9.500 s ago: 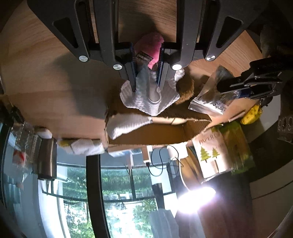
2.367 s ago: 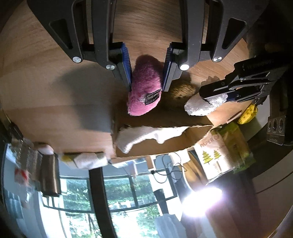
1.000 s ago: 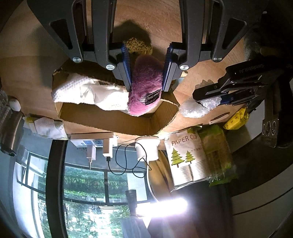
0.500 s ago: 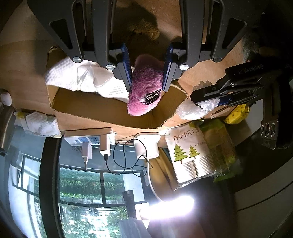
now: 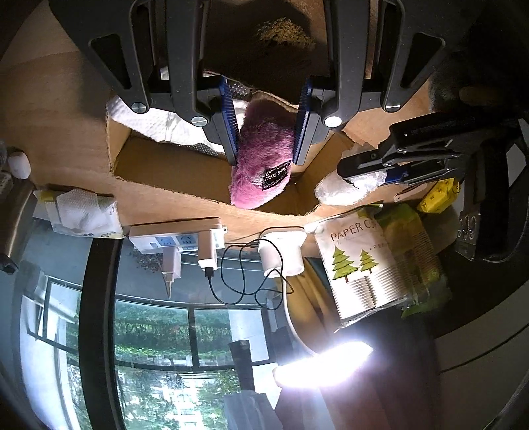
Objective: Organize soft objects
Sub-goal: 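Carry the bubble wrap over the box with the left gripper while the right gripper carries the pink plush, then open the left gripper to drop the bubble wrap in while the right gripper lowers the plush in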
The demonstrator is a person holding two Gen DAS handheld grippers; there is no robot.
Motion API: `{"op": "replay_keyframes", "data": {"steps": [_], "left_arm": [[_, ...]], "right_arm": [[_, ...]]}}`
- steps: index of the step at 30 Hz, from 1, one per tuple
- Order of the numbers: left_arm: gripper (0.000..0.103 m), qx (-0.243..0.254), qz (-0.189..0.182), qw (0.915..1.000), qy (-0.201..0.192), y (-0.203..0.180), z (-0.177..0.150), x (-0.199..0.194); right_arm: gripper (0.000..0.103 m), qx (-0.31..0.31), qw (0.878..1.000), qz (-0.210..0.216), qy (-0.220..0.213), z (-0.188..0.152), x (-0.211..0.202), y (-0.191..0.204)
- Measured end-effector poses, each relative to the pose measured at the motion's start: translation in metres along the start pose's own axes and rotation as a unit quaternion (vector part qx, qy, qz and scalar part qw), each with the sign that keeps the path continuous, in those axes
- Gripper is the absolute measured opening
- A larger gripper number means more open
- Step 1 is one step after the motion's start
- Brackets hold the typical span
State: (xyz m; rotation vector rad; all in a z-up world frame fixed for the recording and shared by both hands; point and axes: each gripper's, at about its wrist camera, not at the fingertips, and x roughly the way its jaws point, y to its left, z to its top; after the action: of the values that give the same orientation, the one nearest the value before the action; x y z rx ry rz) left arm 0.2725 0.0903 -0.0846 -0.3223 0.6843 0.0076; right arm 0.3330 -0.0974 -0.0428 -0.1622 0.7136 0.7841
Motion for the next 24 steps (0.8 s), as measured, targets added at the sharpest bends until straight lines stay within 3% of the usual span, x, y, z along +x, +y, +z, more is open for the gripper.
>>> {"op": "replay_keyframes", "data": {"steps": [3,4,24], "left_arm": [[0.069,-0.010,-0.003,0.9999,-0.007,0.005,0.000,-0.001],[0.070,-0.015,-0.003,0.9999,-0.008,0.006,0.000,-0.003],[0.071,-0.062,0.020,0.9977,-0.017,0.067,-0.009,-0.020]], "right_arm": [[0.034,-0.002,1.000,0.000,0.002,0.002,0.001,0.001],[0.034,-0.005,1.000,-0.001,0.003,0.003,0.002,0.003],[0.034,-0.032,0.999,-0.007,0.040,0.017,0.054,0.040]]}}
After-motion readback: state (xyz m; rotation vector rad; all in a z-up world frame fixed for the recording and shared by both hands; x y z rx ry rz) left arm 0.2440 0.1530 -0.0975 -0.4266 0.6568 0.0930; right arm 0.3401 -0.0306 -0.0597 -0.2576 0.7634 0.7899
